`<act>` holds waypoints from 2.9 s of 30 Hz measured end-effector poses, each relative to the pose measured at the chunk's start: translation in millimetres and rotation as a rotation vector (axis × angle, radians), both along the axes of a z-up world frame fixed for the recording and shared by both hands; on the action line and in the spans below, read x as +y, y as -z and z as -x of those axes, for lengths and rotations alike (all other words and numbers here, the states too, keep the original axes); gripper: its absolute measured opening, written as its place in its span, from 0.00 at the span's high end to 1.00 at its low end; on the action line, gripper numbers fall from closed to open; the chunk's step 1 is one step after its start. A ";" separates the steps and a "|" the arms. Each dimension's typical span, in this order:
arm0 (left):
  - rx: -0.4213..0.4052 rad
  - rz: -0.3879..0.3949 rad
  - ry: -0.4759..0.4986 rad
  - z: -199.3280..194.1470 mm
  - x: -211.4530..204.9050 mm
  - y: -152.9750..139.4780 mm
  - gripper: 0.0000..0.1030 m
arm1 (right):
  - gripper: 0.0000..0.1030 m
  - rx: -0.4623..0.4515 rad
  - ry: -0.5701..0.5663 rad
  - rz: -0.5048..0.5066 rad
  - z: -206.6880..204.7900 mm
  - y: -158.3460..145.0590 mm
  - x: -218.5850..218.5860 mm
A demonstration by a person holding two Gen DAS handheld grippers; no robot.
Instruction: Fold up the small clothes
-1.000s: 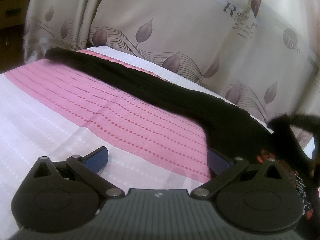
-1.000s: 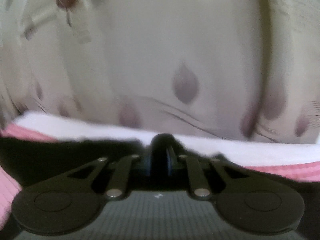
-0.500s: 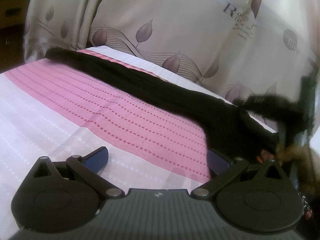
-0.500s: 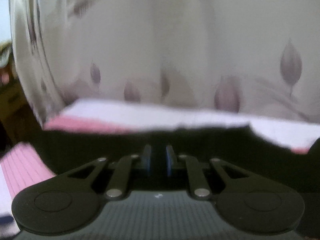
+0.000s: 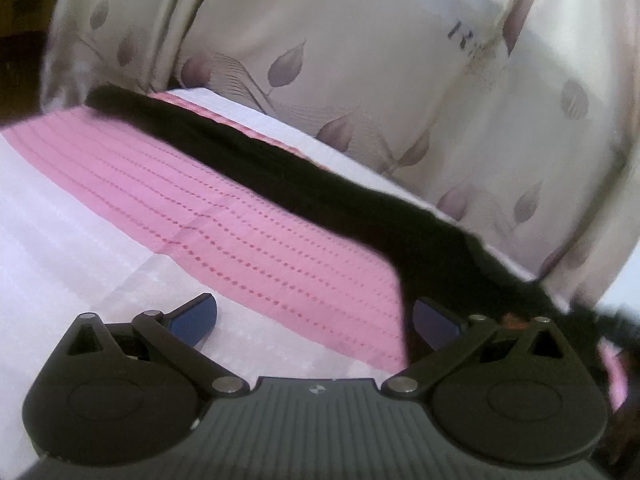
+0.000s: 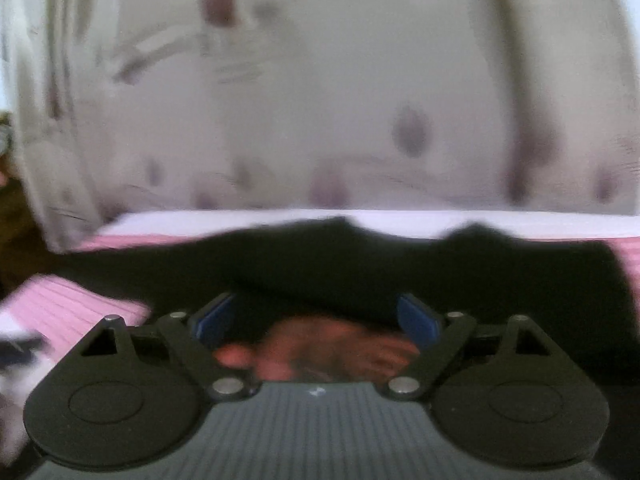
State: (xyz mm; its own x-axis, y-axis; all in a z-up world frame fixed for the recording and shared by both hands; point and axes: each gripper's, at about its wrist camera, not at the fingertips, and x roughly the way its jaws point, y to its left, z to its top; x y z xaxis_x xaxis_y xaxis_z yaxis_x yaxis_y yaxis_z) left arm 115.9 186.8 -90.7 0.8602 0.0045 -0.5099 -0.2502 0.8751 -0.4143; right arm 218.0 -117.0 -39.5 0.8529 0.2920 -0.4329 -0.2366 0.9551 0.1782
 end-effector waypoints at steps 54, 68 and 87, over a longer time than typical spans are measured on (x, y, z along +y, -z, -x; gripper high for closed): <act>-0.136 0.077 0.518 -186.6 -191.6 -168.2 0.95 | 0.03 -0.007 0.236 -0.628 49.1 40.3 -144.4; -0.233 0.007 0.662 -179.1 -275.9 -84.2 0.00 | 0.03 0.015 0.227 -0.750 54.2 63.1 -170.9; -0.084 0.095 0.239 -130.7 -105.3 5.2 0.01 | 0.69 0.247 0.105 -0.189 -72.9 39.7 -140.4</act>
State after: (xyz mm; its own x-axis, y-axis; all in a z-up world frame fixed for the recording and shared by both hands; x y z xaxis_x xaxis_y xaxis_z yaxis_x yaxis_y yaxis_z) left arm 246.6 81.5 -95.9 0.8706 -0.2482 -0.4248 -0.0023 0.8613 -0.5081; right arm 290.8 -257.4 -79.2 0.7588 0.3028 -0.5767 -0.0661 0.9166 0.3943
